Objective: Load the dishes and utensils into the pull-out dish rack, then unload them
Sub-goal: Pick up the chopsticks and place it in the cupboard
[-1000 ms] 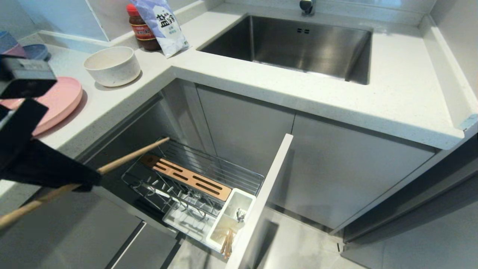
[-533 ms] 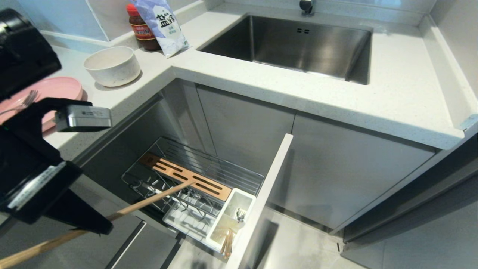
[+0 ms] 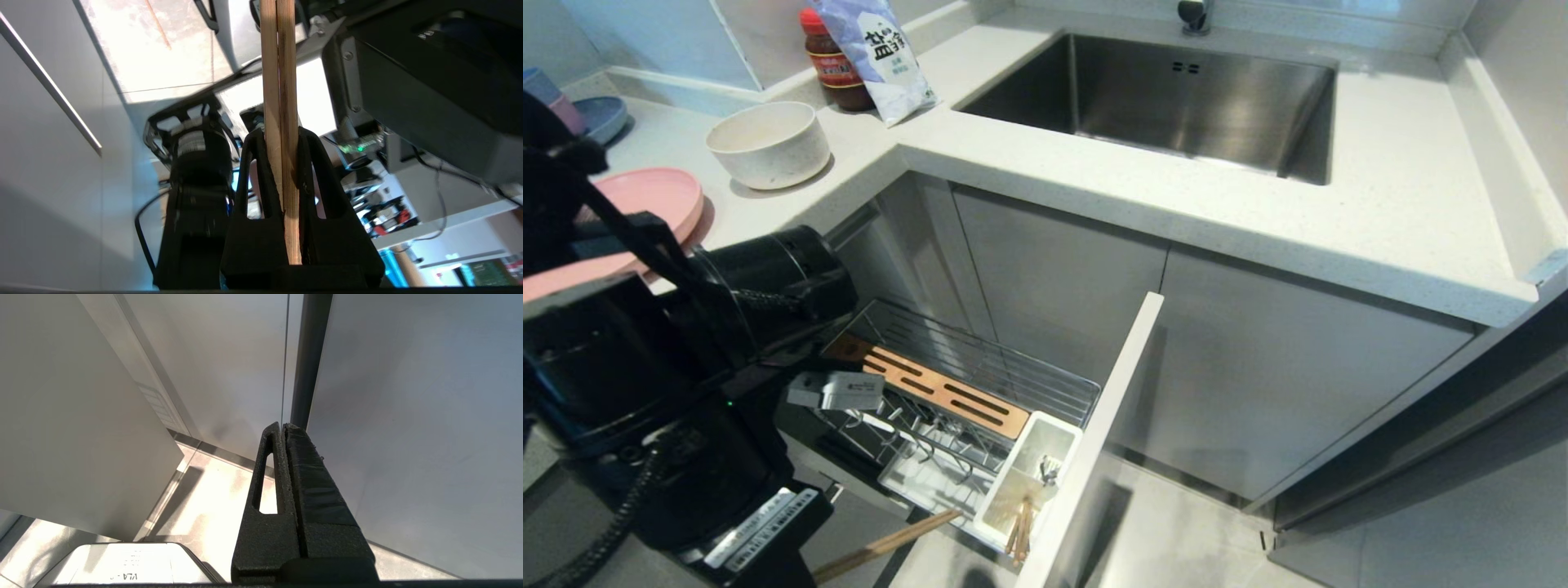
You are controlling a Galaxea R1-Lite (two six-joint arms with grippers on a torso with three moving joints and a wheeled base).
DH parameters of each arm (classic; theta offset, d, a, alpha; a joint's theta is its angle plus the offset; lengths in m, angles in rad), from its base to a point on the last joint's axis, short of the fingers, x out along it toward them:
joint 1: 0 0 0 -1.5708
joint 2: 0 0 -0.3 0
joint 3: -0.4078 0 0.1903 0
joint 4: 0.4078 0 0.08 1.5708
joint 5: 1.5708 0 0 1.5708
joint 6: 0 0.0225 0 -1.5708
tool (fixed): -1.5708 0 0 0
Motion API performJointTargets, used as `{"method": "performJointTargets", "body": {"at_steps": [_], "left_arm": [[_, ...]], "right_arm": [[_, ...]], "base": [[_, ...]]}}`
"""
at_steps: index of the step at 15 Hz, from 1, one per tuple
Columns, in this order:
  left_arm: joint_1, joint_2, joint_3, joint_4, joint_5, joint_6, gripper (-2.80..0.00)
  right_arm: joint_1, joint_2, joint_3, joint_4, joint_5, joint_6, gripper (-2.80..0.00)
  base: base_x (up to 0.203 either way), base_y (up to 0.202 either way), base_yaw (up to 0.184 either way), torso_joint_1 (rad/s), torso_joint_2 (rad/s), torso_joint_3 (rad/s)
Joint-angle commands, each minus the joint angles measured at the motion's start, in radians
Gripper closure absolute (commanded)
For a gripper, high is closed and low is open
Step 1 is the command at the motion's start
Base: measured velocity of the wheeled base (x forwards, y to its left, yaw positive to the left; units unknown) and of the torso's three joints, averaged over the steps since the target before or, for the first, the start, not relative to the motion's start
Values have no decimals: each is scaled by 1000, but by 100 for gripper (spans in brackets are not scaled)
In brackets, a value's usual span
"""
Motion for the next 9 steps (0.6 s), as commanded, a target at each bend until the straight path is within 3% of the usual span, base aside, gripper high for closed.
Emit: {"method": "performJointTargets", "body": {"at_steps": [1, 9], "left_arm": [[-26, 54, 43, -29, 1, -4, 0], [-41, 189, 72, -141, -2, -63, 0]], "right_arm": [[0, -2, 2, 0, 0, 0, 0], [0, -2, 2, 0, 0, 0, 0]], "base": [[0, 0, 0, 0, 0, 0], [0, 0, 0, 0, 0, 0]]}}
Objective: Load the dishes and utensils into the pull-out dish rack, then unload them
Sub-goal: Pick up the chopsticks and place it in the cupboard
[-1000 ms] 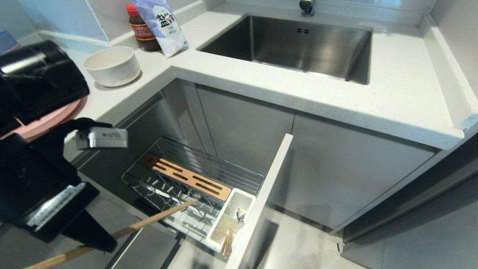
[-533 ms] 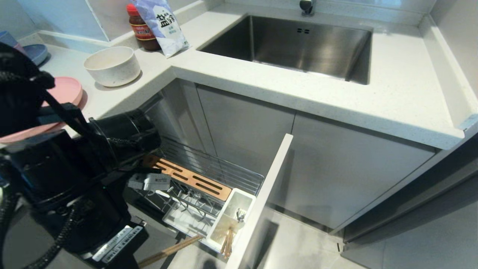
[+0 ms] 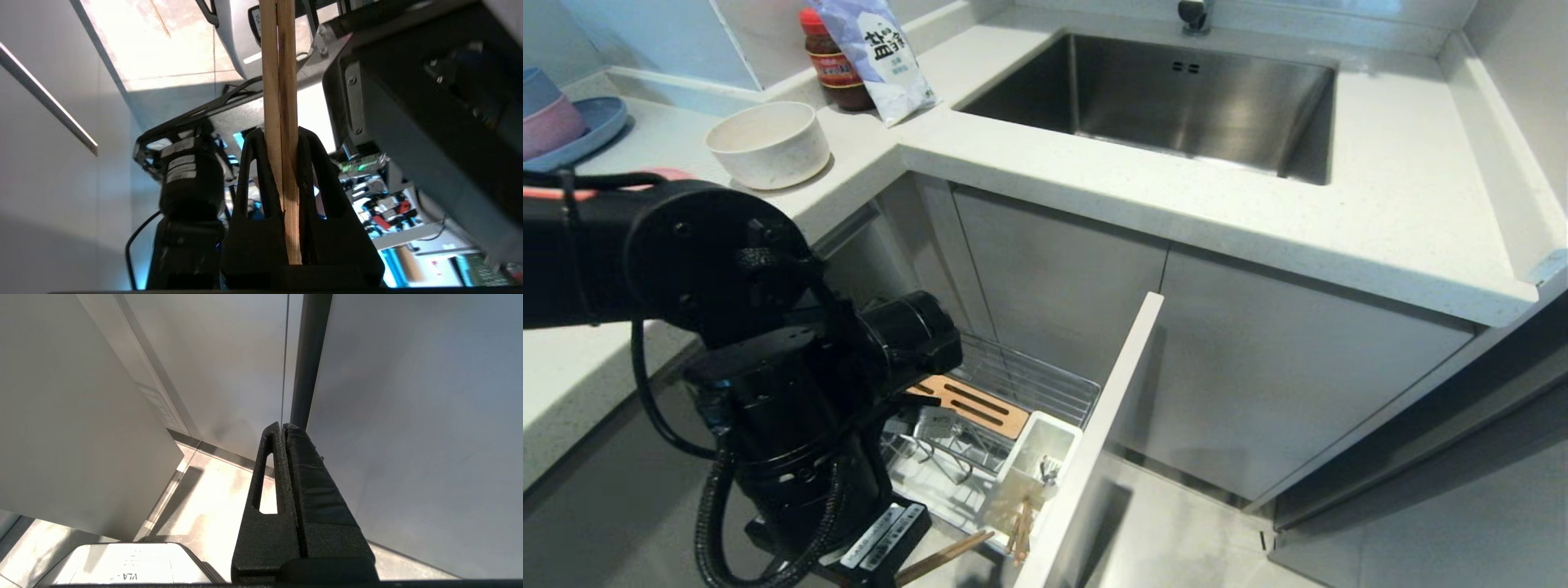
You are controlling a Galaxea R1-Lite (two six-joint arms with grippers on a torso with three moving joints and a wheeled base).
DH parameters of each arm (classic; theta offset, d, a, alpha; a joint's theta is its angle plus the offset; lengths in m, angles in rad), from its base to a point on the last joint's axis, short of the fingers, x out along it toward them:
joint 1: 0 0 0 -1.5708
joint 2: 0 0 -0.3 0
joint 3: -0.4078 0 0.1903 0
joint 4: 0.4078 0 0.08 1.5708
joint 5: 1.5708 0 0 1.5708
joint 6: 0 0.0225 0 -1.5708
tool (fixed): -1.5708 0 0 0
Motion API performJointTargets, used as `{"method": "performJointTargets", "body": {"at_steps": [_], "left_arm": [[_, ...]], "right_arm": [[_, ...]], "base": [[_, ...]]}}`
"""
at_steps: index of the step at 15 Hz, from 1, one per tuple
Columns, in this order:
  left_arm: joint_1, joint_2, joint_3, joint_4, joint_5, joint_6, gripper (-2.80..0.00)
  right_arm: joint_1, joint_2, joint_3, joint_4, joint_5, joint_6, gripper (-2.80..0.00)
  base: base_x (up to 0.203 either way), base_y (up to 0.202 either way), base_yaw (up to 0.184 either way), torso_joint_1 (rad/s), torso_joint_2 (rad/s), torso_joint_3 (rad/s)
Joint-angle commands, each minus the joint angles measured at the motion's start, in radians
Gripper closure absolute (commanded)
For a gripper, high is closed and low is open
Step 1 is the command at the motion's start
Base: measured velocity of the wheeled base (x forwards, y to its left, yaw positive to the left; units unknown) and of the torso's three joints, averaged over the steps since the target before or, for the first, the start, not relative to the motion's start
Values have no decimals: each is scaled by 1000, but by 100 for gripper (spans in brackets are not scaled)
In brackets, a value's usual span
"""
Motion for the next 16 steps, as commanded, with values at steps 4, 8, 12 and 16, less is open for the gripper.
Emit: {"method": "performJointTargets", "body": {"at_steps": [4, 8, 12, 16], "left_arm": [[1, 93, -9, -88, -2, -74, 0], [5, 138, -10, -148, -2, -128, 0], [8, 195, -23, -152, -4, -131, 0], [23, 226, -36, -178, -32, -132, 0]], "right_arm": [[0, -2, 2, 0, 0, 0, 0], [0, -2, 2, 0, 0, 0, 0], [1, -2, 2, 0, 0, 0, 0], [0, -2, 2, 0, 0, 0, 0]], "base": [[0, 0, 0, 0, 0, 0], [0, 0, 0, 0, 0, 0], [0, 0, 0, 0, 0, 0], [0, 0, 0, 0, 0, 0]]}}
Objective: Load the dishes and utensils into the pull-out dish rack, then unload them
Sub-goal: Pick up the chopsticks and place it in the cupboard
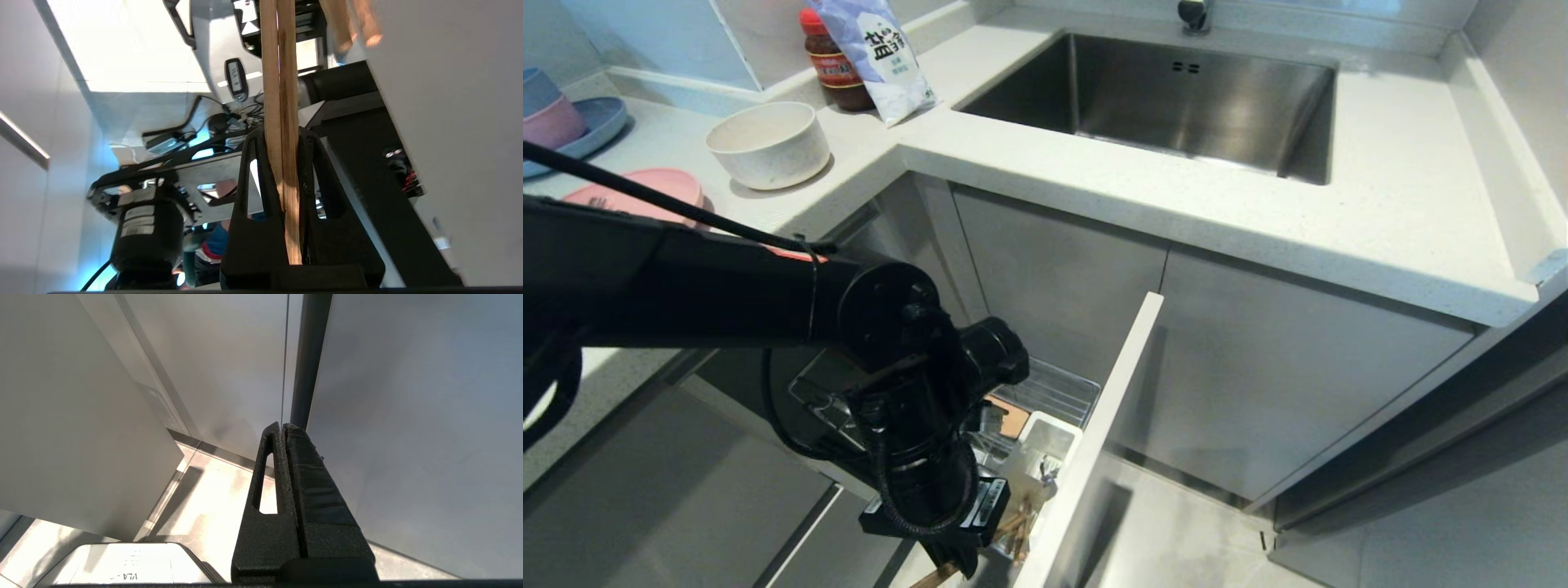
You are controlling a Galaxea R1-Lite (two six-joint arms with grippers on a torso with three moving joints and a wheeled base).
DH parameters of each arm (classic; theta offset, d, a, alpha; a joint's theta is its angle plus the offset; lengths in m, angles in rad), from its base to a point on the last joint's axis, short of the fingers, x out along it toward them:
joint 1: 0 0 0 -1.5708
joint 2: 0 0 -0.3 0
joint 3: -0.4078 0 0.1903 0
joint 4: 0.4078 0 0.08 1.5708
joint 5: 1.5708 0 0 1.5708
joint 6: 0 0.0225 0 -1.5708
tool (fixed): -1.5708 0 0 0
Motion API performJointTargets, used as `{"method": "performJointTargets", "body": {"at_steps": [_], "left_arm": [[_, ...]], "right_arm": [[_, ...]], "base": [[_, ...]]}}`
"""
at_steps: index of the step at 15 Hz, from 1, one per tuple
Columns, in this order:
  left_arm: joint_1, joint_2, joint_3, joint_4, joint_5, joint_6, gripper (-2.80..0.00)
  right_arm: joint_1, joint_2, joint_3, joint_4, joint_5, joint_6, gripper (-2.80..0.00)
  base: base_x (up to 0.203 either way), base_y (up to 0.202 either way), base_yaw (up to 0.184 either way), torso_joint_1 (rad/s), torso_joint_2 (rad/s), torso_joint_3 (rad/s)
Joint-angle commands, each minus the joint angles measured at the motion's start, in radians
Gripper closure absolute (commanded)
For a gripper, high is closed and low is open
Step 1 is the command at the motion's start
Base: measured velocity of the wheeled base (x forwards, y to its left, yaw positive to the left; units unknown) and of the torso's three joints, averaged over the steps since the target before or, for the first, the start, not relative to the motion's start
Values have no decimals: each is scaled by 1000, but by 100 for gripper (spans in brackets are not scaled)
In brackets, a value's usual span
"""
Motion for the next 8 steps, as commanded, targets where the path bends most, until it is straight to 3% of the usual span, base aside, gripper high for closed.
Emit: {"method": "performJointTargets", "body": {"at_steps": [1, 8], "left_arm": [[11, 34, -13, 4, -4, -3, 0], [36, 128, -75, -5, -4, -1, 0]], "right_arm": [[-1, -2, 2, 0, 0, 0, 0], [-1, -2, 2, 0, 0, 0, 0]], "base": [[0, 0, 0, 0, 0, 0], [0, 0, 0, 0, 0, 0]]}}
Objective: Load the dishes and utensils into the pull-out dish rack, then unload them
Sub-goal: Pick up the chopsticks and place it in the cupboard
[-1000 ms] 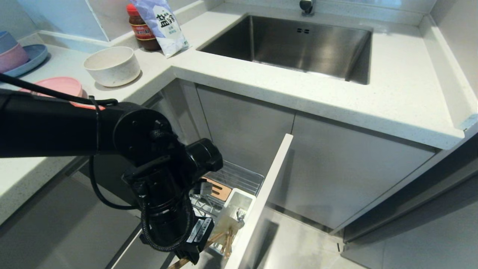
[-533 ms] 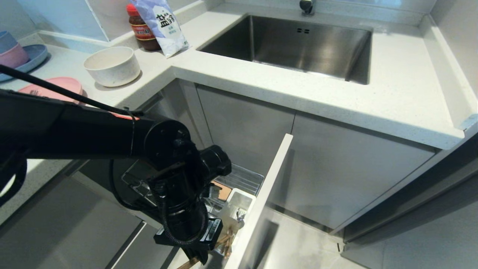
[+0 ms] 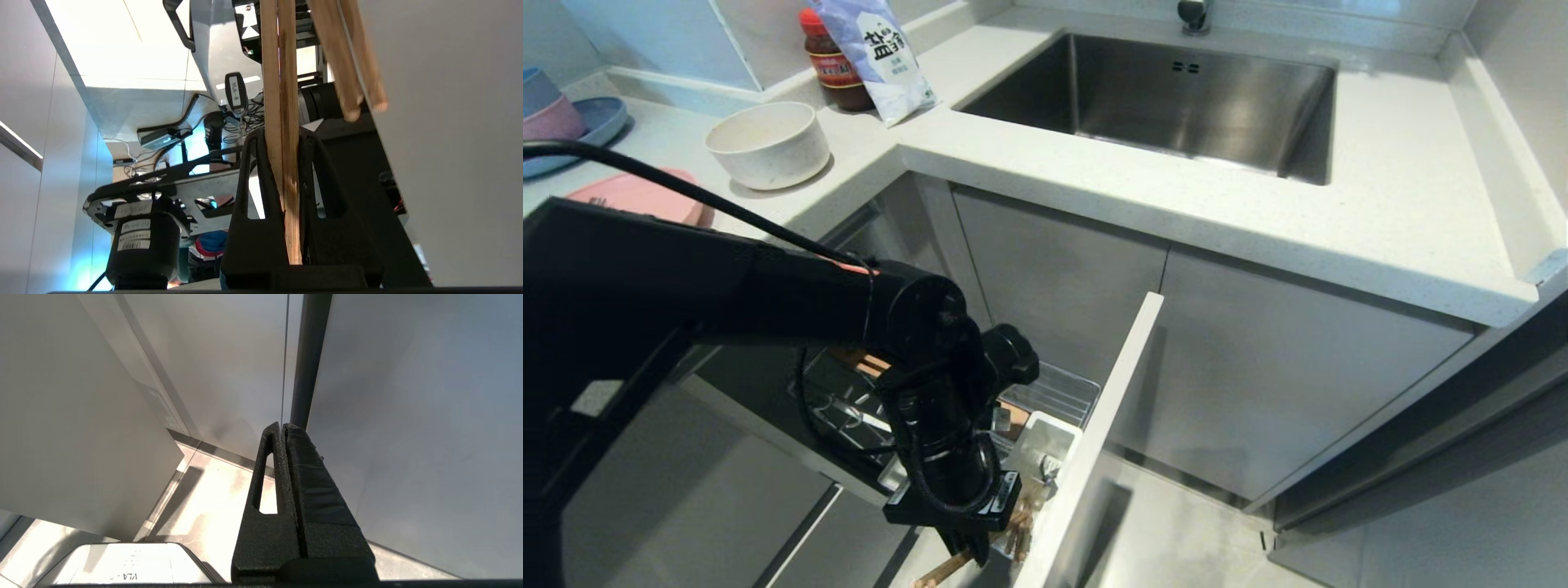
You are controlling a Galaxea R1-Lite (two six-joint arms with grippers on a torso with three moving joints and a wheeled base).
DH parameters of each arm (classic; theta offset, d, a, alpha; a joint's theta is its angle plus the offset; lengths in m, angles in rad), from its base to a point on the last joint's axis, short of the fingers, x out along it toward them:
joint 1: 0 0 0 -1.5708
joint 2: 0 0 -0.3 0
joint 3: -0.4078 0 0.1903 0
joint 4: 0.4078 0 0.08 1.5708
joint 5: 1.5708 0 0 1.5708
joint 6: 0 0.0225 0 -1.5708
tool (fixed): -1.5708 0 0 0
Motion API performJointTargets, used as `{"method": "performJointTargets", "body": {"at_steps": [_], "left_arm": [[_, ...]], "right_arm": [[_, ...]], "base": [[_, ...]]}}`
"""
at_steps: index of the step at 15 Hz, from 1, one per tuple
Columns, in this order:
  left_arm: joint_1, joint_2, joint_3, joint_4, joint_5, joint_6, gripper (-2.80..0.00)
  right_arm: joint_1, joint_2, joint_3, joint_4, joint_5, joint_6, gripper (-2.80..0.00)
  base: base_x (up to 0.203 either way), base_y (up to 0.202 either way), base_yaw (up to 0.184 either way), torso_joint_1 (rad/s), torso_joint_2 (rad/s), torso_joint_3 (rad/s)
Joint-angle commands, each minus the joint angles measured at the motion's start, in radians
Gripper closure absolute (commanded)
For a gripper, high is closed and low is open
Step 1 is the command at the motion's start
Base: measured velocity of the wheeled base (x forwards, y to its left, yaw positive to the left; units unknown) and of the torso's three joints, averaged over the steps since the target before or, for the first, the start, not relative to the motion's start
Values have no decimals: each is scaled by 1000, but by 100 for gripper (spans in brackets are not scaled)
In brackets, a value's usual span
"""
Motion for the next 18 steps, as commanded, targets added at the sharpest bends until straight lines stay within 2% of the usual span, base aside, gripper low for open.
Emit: {"method": "performJointTargets", "body": {"at_steps": [1, 17, 18], "left_arm": [[10, 44, -34, 6, -2, -3, 0], [45, 122, -101, 8, -14, 3, 0], [45, 122, -101, 8, -13, 3, -280]], "right_arm": [[0, -2, 2, 0, 0, 0, 0], [1, -2, 2, 0, 0, 0, 0], [0, -2, 2, 0, 0, 0, 0]], "base": [[0, 0, 0, 0, 0, 0], [0, 0, 0, 0, 0, 0], [0, 0, 0, 0, 0, 0]]}}
